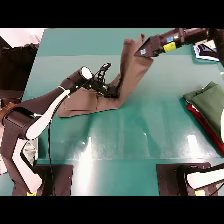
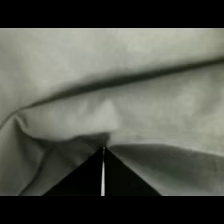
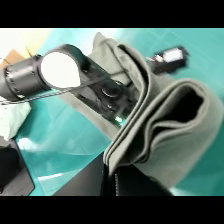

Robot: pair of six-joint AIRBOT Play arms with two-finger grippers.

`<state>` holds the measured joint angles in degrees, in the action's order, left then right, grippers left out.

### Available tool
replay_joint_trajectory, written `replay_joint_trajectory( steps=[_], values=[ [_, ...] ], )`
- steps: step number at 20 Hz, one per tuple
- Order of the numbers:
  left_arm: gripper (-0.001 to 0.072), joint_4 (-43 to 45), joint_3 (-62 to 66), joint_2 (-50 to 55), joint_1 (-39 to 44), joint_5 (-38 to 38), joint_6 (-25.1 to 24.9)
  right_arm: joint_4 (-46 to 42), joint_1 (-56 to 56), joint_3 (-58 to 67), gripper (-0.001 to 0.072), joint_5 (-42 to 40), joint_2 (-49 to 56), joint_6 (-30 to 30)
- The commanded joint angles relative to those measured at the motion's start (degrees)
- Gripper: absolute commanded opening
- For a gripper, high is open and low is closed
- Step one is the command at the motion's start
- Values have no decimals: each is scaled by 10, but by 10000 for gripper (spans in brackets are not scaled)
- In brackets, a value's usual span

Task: Fold the shirts.

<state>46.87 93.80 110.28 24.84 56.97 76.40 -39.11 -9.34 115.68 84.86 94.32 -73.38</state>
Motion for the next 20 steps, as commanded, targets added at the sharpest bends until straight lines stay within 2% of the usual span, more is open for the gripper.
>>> replay_joint_trajectory(
  steps=[1,5,7,12,16,20],
  values=[
    [26,9,20,2,-25,56,2,0,-30,16,10,-6,22,-3],
    [25,22,89,2,-74,162,2,1,-46,16,10,-30,31,-3],
    [25,65,141,-7,-93,204,4,2,-53,16,10,-49,31,-3],
    [26,199,226,-80,-151,255,14,1,-93,10,10,-103,31,5],
    [27,220,229,-158,-214,274,14,1,-148,-25,10,-178,35,36],
    [27,220,229,-206,-249,295,14,2,-214,-24,11,-230,83,56]
  ],
)
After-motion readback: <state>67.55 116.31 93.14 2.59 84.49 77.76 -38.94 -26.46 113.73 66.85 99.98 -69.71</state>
